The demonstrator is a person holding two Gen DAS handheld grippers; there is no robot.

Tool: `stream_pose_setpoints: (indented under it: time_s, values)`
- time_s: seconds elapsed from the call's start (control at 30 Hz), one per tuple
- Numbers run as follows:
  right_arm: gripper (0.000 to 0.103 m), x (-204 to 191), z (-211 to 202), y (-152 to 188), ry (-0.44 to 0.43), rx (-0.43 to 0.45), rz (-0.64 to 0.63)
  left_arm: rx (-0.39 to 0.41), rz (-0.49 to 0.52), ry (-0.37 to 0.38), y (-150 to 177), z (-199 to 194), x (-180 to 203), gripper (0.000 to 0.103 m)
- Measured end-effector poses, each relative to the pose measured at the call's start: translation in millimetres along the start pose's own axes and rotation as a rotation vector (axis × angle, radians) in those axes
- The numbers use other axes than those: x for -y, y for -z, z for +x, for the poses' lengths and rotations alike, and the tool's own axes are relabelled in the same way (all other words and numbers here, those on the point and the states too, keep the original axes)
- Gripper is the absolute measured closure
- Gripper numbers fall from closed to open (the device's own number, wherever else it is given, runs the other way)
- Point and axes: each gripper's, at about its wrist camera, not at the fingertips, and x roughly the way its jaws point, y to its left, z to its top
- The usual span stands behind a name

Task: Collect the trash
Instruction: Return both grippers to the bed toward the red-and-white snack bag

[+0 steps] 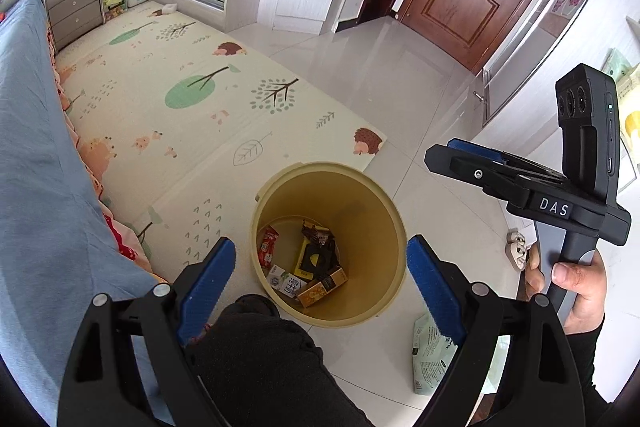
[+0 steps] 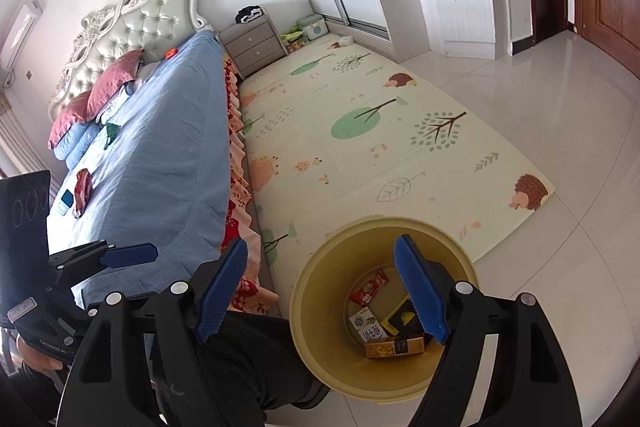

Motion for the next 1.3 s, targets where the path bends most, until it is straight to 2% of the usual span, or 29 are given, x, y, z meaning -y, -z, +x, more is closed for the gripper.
stream_pose_setpoints:
  time_s: [0.17,0.37,0.6,0.7,0.8,0.93,1.07,1.17,1.3]
  values:
    - [0.029,-52,8,-20,-0.059,0.010,-0.088,0.085,-0.025,-0.068,3,-46,-31,0.016]
    - [0.029,-122,23,-40,-0.123,0.016,-0.182,0.171,-0.111,-0.155,11,-104,-87,0.015]
    - [0.029,-209,43,-52,-0.214,0.030,-0.282,0.240,-0.180,-0.327,27,-161,-148,0.013]
    - [0.025,-243,56,-56,-0.248,0.022,-0.312,0.267,-0.212,-0.382,36,-181,-173,0.011]
    - [0.022,-276,73,-58,-0.261,0.008,-0.353,0.278,-0.245,-0.431,42,-195,-201,0.010]
    - [0.016,-312,93,-59,-0.234,0.012,-0.406,0.291,-0.303,-0.468,47,-206,-235,0.010]
    - [0.009,-329,112,-61,-0.268,0.002,-0.391,0.289,-0.347,-0.497,53,-208,-267,0.010]
    - [0.008,-340,125,-63,-0.286,0.005,-0.387,0.280,-0.374,-0.518,53,-205,-289,0.010]
    - [0.008,-352,139,-64,-0.263,0.016,-0.400,0.244,-0.393,-0.529,48,-195,-314,0.010]
